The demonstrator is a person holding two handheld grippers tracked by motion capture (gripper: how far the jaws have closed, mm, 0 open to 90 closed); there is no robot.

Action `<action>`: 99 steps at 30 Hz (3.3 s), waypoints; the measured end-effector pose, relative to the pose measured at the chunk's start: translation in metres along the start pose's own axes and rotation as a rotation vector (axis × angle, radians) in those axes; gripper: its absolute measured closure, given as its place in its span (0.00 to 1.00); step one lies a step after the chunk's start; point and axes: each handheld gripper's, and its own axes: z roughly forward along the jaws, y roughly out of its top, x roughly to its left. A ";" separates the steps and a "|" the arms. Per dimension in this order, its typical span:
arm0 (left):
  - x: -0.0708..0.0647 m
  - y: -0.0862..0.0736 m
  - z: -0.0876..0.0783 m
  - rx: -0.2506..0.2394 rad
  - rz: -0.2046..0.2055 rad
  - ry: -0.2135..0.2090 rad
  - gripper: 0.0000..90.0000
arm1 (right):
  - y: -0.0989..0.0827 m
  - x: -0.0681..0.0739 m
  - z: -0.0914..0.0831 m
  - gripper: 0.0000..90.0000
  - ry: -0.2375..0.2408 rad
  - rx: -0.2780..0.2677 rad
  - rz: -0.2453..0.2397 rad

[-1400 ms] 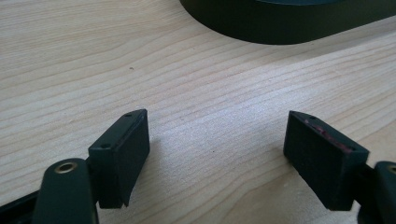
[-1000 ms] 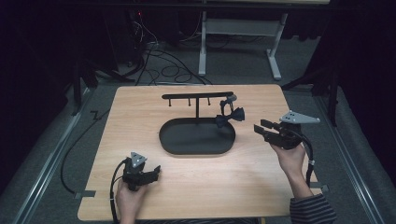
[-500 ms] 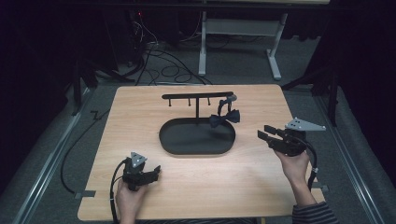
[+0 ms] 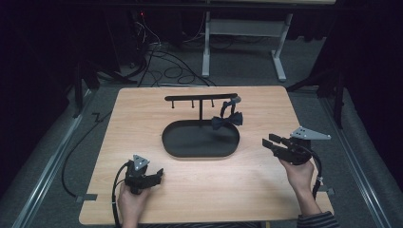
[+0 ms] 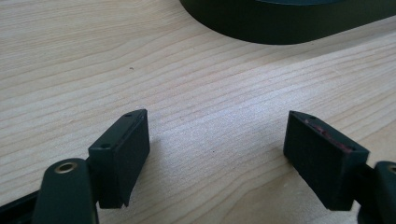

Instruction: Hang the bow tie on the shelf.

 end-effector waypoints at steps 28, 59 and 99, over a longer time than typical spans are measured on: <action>0.000 0.000 0.000 0.000 0.000 0.000 0.26 | -0.025 0.008 0.016 0.66 0.064 0.042 0.033; 0.000 0.000 0.000 0.000 0.000 0.000 0.26 | -0.046 0.018 0.040 0.66 0.071 0.115 0.026; 0.000 0.000 0.000 0.001 0.000 0.000 0.26 | -0.068 0.031 0.068 0.63 0.024 0.234 -0.037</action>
